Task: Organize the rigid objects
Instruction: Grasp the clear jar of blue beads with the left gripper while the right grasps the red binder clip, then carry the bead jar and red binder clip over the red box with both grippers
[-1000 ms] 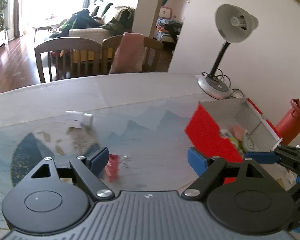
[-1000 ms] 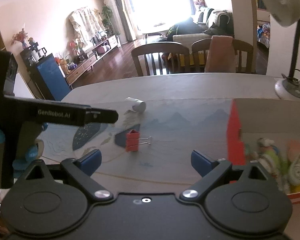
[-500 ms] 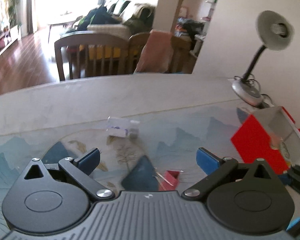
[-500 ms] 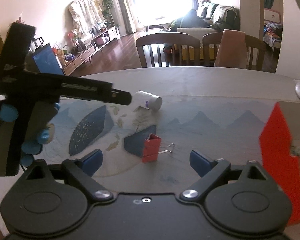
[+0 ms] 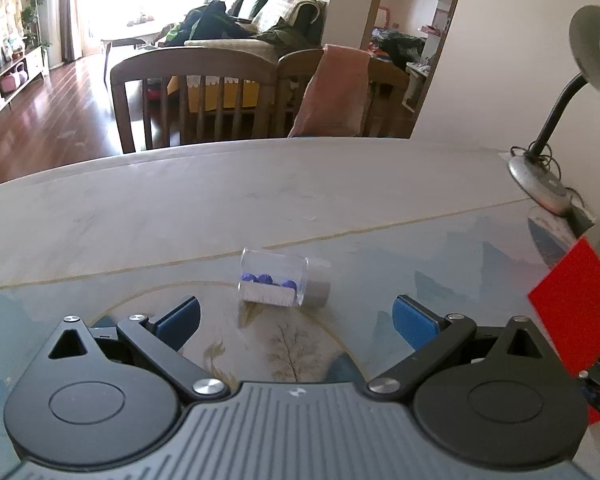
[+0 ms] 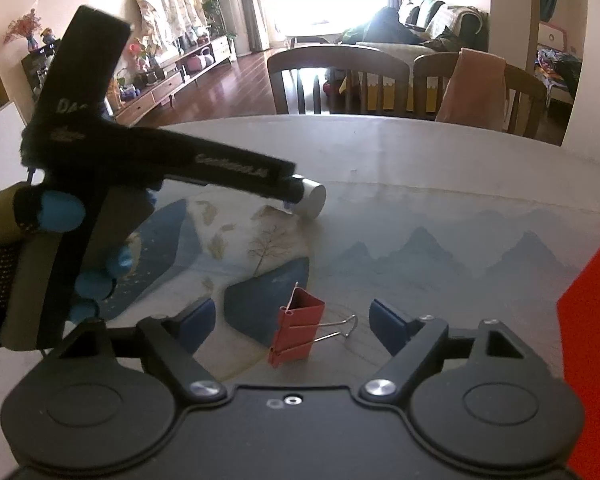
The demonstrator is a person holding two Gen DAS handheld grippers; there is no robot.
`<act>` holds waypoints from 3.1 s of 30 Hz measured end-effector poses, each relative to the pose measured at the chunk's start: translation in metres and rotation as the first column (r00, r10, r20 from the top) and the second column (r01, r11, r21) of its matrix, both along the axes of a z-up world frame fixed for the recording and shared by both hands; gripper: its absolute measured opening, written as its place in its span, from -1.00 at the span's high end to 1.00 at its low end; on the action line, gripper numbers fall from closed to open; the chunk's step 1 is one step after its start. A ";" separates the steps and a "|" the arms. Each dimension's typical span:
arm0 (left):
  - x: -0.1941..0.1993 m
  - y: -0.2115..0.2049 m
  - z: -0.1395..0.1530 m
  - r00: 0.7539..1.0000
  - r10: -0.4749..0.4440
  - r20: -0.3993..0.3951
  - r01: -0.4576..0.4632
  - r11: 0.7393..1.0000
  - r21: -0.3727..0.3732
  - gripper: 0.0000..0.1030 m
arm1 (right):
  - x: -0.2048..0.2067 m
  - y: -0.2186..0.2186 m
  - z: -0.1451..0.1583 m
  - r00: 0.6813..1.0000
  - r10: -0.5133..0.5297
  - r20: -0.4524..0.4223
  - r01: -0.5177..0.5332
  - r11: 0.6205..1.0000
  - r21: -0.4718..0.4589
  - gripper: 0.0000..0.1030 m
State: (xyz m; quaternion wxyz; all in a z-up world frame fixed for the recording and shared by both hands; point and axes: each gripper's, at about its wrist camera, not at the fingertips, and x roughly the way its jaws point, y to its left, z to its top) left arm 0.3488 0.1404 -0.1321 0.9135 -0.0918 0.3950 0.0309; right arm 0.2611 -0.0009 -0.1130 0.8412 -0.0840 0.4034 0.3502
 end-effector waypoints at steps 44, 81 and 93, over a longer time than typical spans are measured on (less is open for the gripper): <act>0.031 -0.009 -0.050 1.000 0.016 0.015 -0.018 0.994 0.105 -0.34 | 0.018 0.015 -0.033 1.000 -0.001 -0.007 0.002 1.000 0.023 0.54; -0.079 -0.110 0.092 0.987 -0.159 0.034 0.158 0.987 0.041 -0.34 | -0.025 -0.147 0.102 0.991 -0.108 0.077 0.095 0.982 0.160 0.54; -0.075 -0.195 0.111 0.972 -0.229 0.051 0.227 0.973 0.029 -0.34 | -0.011 -0.228 0.110 0.981 -0.164 0.103 0.145 0.975 0.168 0.53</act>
